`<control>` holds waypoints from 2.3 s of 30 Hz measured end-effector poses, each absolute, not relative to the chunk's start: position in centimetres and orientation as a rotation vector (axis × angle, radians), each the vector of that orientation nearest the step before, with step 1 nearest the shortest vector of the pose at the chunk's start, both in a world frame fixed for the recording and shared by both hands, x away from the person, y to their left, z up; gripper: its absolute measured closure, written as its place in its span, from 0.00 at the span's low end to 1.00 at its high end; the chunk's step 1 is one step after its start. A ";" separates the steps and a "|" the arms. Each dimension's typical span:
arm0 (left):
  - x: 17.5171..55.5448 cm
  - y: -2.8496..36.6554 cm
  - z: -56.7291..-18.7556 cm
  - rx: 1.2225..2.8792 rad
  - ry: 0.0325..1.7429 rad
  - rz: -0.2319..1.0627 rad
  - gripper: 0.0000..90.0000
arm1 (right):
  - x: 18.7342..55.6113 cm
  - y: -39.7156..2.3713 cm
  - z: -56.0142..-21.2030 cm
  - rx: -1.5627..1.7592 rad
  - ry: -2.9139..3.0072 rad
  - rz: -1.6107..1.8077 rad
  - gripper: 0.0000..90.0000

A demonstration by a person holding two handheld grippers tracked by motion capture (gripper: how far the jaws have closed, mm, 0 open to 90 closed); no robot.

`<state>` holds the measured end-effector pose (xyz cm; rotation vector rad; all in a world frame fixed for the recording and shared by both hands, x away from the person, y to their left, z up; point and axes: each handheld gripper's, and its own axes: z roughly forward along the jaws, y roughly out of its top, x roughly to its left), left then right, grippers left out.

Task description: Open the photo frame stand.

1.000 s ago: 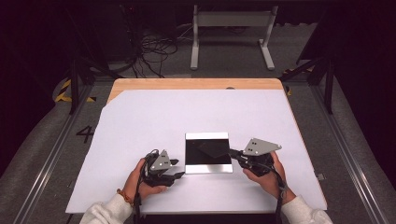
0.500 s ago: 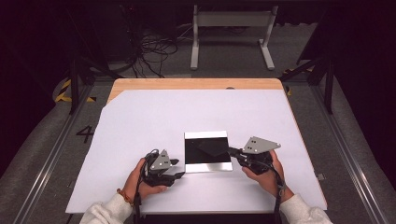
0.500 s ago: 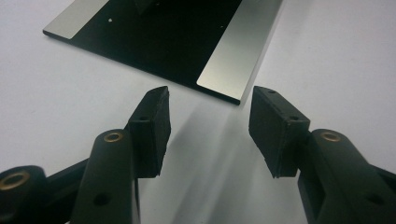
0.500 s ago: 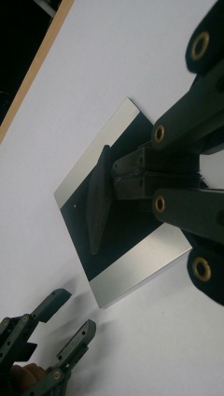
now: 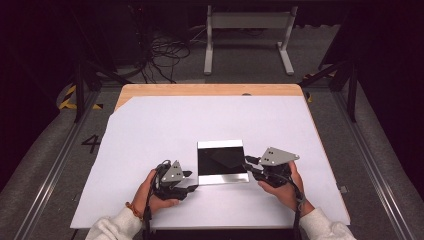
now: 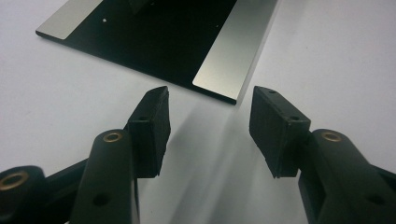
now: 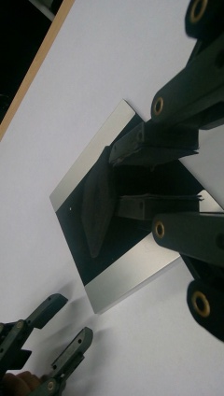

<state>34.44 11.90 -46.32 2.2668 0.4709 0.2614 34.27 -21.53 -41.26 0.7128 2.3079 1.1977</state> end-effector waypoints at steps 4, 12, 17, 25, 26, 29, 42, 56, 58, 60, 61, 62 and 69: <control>34.5 11.8 -46.4 2.271 0.473 0.263 0.54 | 34.4 -21.9 -41.2 0.724 2.316 1.233 0.78; 34.5 11.3 -46.5 2.275 0.467 0.258 0.53 | 34.4 -22.0 -41.3 0.724 2.350 1.266 0.70; 34.6 10.8 -46.5 2.271 0.467 0.269 0.53 | 34.5 -22.1 -41.2 0.730 2.349 1.278 0.67; 34.2 11.2 -46.2 2.258 0.404 0.215 0.70 | 34.1 -22.7 -40.3 0.742 2.348 1.318 0.61; 34.1 11.1 -46.2 2.271 0.381 0.208 0.72 | 34.1 -22.7 -40.2 0.745 2.345 1.322 0.61; 33.8 10.9 -46.2 2.283 0.352 0.192 0.78 | 34.1 -23.0 -39.7 0.765 2.317 1.345 0.61; 34.0 9.5 -46.4 2.321 0.342 0.171 0.99 | 34.7 -23.4 -39.1 0.787 2.263 1.364 0.77; 34.1 9.3 -46.5 2.324 0.352 0.218 1.00 | 36.4 -22.4 -39.6 0.931 2.277 1.447 0.61; 34.2 9.4 -46.5 2.325 0.357 0.219 1.00 | 36.7 -22.4 -39.9 0.963 2.284 1.460 0.60; 34.3 9.6 -46.4 2.330 0.369 0.227 1.00 | 36.8 -22.4 -40.2 0.980 2.296 1.473 0.58; 34.3 9.7 -46.5 2.325 0.373 0.220 1.00 | 36.9 -22.4 -40.4 0.997 2.296 1.475 0.58; 34.4 9.8 -46.5 2.320 0.382 0.212 1.00 | 36.9 -22.4 -40.5 1.001 2.297 1.485 0.58; 34.6 10.0 -46.5 2.322 0.396 0.223 1.00 | 37.1 -22.5 -40.7 1.031 2.305 1.502 0.56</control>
